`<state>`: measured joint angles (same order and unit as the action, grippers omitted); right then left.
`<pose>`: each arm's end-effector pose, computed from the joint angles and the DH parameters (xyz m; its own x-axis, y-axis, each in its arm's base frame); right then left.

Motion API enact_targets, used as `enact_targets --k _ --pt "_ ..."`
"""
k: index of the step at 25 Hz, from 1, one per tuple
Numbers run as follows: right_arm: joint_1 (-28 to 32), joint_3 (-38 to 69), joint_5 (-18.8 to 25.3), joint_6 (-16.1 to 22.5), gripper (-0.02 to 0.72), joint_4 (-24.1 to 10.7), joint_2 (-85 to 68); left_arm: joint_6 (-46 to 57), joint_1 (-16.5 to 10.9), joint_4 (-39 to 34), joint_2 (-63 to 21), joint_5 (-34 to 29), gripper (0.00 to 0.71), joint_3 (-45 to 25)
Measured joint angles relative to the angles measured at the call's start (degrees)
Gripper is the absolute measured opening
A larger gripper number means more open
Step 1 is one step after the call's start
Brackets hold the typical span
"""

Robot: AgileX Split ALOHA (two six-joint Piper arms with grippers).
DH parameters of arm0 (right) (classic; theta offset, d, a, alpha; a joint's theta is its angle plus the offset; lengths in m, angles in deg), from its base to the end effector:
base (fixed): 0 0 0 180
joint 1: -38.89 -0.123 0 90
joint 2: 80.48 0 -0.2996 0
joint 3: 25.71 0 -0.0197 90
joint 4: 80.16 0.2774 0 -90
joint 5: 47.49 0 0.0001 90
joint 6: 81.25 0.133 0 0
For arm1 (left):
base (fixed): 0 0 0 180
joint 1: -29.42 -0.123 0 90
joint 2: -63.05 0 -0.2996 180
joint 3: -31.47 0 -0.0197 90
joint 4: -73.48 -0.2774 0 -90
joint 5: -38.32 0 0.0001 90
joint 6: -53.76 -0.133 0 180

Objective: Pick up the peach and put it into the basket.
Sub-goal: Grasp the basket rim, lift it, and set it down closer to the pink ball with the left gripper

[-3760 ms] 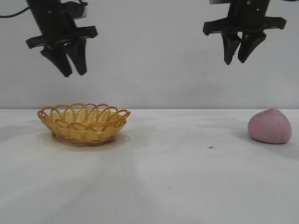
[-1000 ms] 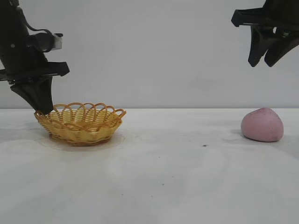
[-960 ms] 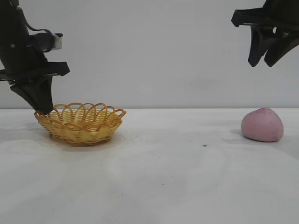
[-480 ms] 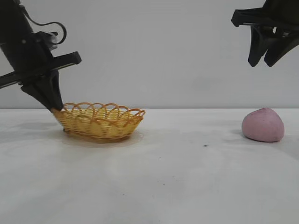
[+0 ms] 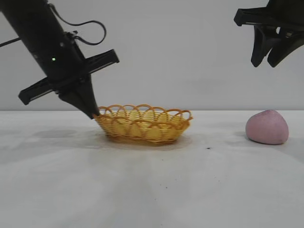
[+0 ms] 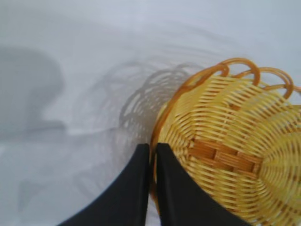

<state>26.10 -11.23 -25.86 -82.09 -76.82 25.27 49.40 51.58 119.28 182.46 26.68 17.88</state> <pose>0.4021 0.0942 0.1841 -0.7753 -0.1355 -0.6169 -0.2038 0.9781 0.0413 0.4057 -0.1861 0.1067 -0.8448 -0.3547 -0.4006 -0.1260 0.8595 -0.4953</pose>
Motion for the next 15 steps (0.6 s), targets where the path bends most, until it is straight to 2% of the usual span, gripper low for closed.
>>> enact_targets --k 6,15 --pt "0.0 0.0 -0.1 0.0 0.216 0.3 0.0 0.0 2.7 10.4 -1.7 5.5 0.000 -5.2" --pt "0.0 0.0 -0.3 0.0 0.216 1.1 0.0 0.0 3.5 12.8 -5.2 8.3 0.000 -11.0"
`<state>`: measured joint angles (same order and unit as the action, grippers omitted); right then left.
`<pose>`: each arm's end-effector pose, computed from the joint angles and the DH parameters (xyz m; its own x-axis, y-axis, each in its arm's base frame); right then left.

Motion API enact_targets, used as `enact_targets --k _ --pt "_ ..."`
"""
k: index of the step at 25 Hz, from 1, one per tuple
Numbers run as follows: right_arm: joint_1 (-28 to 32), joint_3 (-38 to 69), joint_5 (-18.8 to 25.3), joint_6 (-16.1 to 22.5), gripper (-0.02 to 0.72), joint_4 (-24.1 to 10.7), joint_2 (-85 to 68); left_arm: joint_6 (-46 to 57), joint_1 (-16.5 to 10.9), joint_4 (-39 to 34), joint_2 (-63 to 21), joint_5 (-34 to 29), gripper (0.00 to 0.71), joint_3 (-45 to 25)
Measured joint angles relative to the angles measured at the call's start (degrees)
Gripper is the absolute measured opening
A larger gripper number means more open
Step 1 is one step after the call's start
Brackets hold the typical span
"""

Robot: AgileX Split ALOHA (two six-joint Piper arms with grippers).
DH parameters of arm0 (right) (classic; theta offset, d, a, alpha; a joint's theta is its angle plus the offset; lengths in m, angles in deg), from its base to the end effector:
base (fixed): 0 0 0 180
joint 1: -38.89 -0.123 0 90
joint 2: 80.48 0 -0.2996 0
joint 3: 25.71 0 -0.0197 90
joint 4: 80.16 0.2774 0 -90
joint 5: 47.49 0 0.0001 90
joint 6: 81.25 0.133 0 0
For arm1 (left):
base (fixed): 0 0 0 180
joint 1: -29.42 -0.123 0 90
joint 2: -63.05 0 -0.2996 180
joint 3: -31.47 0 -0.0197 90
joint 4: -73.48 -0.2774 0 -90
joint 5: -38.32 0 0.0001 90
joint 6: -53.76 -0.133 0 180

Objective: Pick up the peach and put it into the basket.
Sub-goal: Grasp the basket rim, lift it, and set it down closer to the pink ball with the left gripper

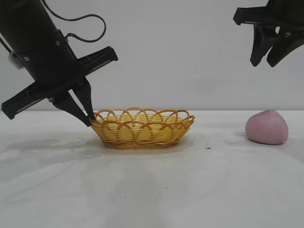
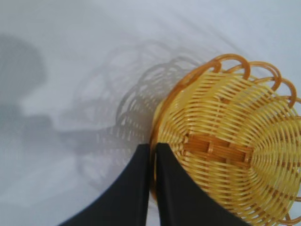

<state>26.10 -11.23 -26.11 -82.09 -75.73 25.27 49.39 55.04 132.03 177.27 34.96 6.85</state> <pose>0.4024 0.0952 0.1845 -0.7761 -0.1174 -0.6195 -0.1942 0.9793 0.0577 0.3619 -0.1810 0.0977 -0.7814 -0.5230 -0.3406 -0.2948 0.7903 -0.5371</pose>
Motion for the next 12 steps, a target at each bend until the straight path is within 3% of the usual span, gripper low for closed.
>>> enact_targets --k 6,12 --pt "0.0 0.0 -0.1 0.0 0.216 0.3 0.0 -1.6 0.0 0.1 0.0 -0.7 0.000 -0.1" --pt "0.0 0.0 -0.1 0.0 0.216 0.5 0.0 -2.2 0.0 0.2 0.0 -0.7 0.204 -0.1"
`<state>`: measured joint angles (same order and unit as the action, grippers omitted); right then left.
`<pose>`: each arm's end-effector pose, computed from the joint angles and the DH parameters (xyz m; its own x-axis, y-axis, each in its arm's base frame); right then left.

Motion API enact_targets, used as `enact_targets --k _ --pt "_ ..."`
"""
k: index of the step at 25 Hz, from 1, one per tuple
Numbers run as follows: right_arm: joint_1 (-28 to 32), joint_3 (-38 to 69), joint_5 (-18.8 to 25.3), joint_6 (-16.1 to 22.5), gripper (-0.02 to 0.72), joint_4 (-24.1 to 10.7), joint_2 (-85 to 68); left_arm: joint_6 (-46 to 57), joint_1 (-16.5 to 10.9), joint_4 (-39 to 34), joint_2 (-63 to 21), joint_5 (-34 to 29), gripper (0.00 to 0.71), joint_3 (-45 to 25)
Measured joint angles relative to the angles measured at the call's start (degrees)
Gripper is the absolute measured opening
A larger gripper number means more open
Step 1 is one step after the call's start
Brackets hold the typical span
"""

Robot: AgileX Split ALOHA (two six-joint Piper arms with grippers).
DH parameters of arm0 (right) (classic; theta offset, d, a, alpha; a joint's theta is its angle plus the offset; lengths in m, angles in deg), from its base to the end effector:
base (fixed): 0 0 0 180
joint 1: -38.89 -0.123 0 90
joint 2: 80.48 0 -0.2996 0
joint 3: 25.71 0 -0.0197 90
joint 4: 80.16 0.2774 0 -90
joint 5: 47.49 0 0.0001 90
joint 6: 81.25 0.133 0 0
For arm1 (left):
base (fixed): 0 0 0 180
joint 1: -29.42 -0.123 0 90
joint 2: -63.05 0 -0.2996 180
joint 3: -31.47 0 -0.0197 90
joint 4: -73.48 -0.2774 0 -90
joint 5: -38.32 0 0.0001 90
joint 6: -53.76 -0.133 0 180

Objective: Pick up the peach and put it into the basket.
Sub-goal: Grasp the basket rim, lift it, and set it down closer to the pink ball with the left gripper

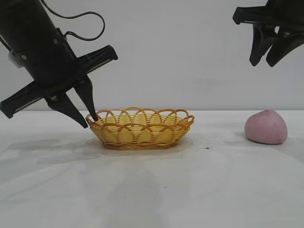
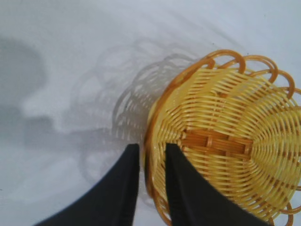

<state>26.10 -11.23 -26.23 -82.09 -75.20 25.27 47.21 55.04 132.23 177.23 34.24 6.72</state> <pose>0.4026 0.0957 0.1847 -0.7765 -0.1086 -0.6207 -0.1895 0.9797 0.0656 0.3600 -0.1817 0.0969 -0.7984 -0.4911 -0.3485 -0.2675 0.8078 -0.5253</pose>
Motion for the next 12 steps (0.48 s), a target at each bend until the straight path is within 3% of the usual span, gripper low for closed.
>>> enact_targets --k 2,6,12 --pt "0.0 0.0 0.0 0.0 0.216 0.0 0.0 -0.2 0.0 0.0 -0.1 0.0 0.265 0.0" --pt "0.0 0.0 0.0 0.0 0.216 0.0 0.0 -2.6 0.0 0.0 -1.5 -0.1 0.257 0.0" --pt "0.0 0.0 0.5 0.0 0.216 0.0 0.0 -17.6 -0.4 -4.6 -7.7 0.1 0.257 0.0"
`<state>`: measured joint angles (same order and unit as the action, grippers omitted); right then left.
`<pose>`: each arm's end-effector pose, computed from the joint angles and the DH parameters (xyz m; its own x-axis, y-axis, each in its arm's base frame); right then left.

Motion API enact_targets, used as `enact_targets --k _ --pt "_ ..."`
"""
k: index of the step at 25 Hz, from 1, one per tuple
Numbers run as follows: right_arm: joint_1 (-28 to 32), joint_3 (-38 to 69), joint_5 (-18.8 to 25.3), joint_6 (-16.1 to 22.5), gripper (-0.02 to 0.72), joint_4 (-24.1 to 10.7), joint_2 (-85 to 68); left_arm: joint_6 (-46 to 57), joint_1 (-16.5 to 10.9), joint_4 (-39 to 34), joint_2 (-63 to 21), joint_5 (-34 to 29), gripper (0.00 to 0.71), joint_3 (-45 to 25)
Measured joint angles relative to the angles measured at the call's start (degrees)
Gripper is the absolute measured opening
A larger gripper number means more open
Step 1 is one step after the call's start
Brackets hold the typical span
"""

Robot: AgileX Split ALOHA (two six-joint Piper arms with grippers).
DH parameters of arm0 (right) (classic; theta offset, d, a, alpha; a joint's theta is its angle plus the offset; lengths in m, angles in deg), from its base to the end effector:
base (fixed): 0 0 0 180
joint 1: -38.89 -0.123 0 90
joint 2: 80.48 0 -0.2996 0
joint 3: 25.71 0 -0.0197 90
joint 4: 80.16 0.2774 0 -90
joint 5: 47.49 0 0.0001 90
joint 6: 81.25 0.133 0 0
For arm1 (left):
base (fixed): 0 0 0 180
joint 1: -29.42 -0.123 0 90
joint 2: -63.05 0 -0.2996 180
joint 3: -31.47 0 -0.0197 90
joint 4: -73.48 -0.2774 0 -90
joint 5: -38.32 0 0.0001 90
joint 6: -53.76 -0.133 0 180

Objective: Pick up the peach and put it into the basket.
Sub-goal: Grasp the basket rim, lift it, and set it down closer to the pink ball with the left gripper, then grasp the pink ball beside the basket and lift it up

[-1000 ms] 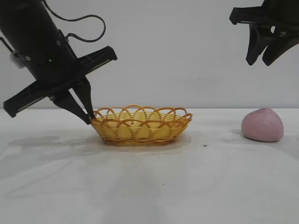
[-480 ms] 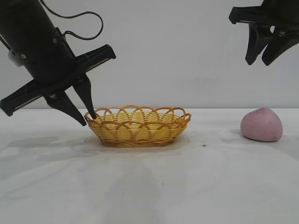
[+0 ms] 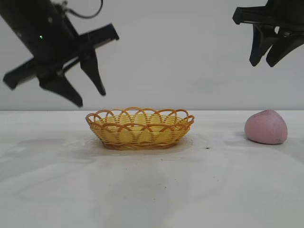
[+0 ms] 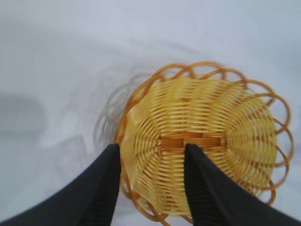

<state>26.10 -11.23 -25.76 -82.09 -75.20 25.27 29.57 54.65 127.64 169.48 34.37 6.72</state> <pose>0.4017 0.0956 0.1841 -0.7814 -0.1100 -0.6142 -0.1896 0.9797 0.0657 0.3612 -0.1785 0.1511 -0.7702 -0.1874 -0.6097 0.0903 0.9142 -0.3950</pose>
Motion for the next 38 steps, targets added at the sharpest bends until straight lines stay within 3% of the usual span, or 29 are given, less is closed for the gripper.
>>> enact_targets --k 1,6,12,16,21,23,29,38 --pt "0.0 0.0 0.1 -0.1 0.216 0.0 0.0 -1.8 -0.5 -0.9 -1.0 -0.2 0.297 0.0" --pt "0.0 0.0 1.2 -1.1 0.216 0.0 0.0 -6.9 -5.5 -8.7 -4.9 -2.6 0.282 0.0" --pt "0.0 0.0 3.4 -1.5 0.216 -0.6 0.0 -6.9 -13.6 -19.6 -6.3 -12.9 0.282 0.0" --pt "0.0 0.0 3.7 -1.5 0.216 -0.7 0.0 -2.6 -16.5 -28.7 -6.5 -17.1 0.282 -0.1" --pt "0.0 0.0 3.2 -1.5 0.216 -0.7 0.0 17.2 -16.7 -52.9 -8.4 -23.8 0.282 -0.1" --pt "0.0 0.0 2.9 -1.5 0.216 -0.7 0.0 24.2 -16.7 -59.5 -9.9 -25.8 0.282 -0.1" --pt "0.0 0.0 2.8 -1.5 0.216 -0.6 0.6 28.5 -16.7 -62.3 -23.1 -29.7 0.282 -0.4" --pt "0.0 0.0 2.1 -1.5 0.216 -0.1 1.2 27.0 -16.7 -59.7 -47.6 -52.2 0.282 -0.4"
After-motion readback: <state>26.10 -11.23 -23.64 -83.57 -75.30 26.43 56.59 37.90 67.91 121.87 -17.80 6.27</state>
